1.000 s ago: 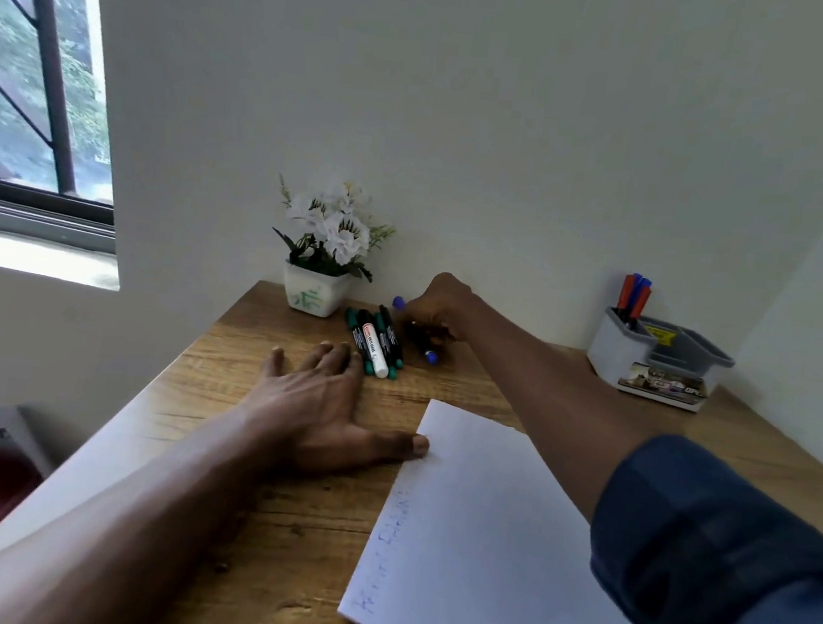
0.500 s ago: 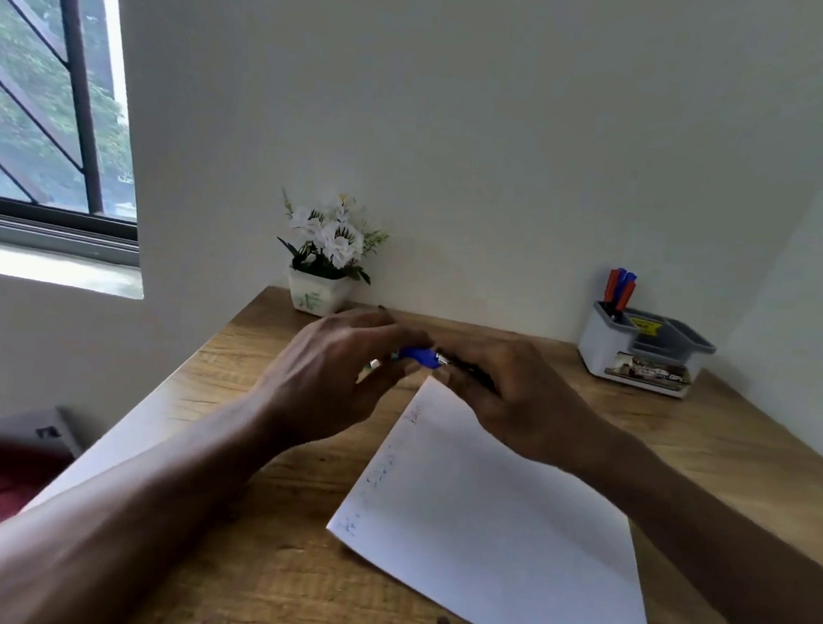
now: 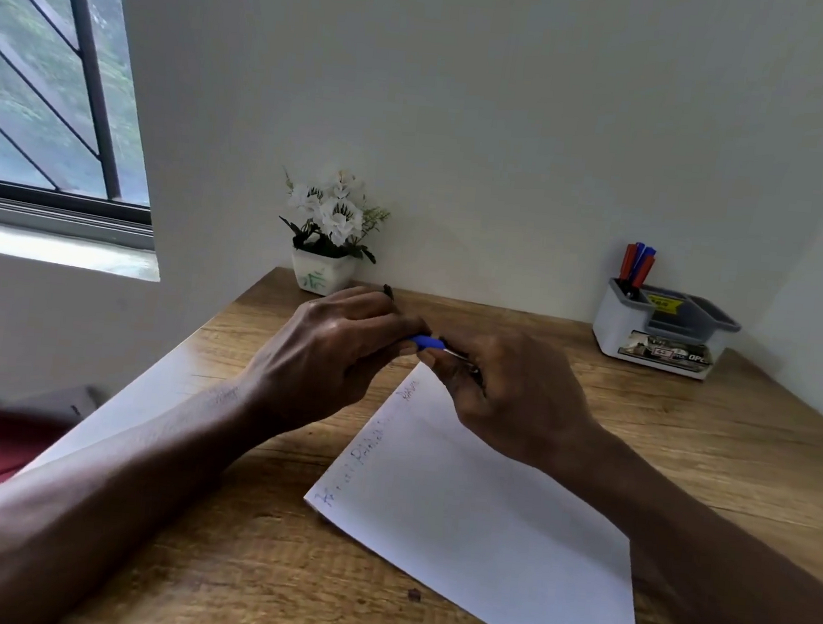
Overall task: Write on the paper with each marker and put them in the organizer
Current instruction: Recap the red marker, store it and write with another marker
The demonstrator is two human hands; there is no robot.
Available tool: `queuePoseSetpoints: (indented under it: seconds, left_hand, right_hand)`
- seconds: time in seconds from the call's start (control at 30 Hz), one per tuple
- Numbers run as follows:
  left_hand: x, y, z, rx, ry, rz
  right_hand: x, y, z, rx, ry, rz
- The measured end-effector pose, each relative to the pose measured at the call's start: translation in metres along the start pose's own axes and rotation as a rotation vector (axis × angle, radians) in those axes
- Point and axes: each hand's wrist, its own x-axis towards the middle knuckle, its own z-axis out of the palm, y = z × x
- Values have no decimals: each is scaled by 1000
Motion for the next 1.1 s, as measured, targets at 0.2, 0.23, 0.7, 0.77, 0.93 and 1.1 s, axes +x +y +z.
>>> queuePoseSetpoints:
  seconds: [0.2, 0.23, 0.7, 0.77, 0.93, 1.1]
  left_hand:
    - [-2, -15, -10, 10, 84, -116]
    - [-4, -20, -13, 3, 84, -162]
    - [-10, -30, -9, -82, -472, -745]
    - [-9, -28, -9, -27, -515, -786]
    - [-6, -16, -7, 47, -789, -925]
    - [0, -13, -7, 57, -958, -899]
  right_hand:
    - [-4, 18, -4, -157, 51, 83]
    - [-6, 23, -5, -165, 65, 106]
    - [-6, 25, 2, 839, -143, 390]
    - [-5, 19, 0, 1083, -172, 552]
    - [-3, 17, 0, 1311, -267, 732]
    - [-9, 8, 0, 1126, -242, 615]
